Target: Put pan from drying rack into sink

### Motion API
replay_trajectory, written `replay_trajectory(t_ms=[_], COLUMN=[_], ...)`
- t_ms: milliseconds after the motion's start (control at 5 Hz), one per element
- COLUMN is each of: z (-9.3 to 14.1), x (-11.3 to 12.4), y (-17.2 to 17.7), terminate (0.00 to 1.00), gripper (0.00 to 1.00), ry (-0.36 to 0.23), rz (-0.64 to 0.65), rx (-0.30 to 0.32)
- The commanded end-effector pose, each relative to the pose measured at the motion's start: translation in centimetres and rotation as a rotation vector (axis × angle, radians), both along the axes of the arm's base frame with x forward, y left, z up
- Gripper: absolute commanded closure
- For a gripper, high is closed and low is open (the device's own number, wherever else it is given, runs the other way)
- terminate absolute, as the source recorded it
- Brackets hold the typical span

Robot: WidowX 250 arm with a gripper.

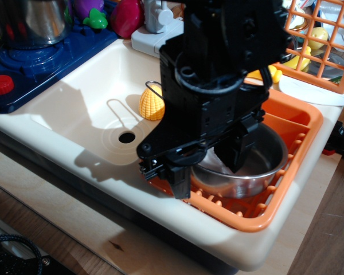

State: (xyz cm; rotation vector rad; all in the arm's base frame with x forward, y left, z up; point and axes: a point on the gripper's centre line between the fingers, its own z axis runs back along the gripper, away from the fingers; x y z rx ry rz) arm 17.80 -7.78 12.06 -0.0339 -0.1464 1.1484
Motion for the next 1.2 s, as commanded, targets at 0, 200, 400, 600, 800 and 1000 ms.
replay_trajectory(t_ms=[0, 200, 400, 600, 800, 1000], z=[0.5, 0.5, 0.8, 2.0, 2.9, 4.2], x=[0.2, 0.4, 1.0, 1.0, 0.6, 0.4], y=[-0.2, 0.0, 0.1, 1.0, 2.8, 4.3], terminate=[0.0, 0.0, 0.0, 0.0, 0.0, 0.0], gripper=[1.0, 1.0, 1.0, 1.0, 1.0, 1.0], ry=[-0.022, -0.021, -0.022, -0.043, -0.06, -0.056], rz=[-0.008, -0.026, -0.017, -0.033, -0.06, -0.054], rx=[0.005, 0.002, 0.01, 0.065, 0.109, 0.144])
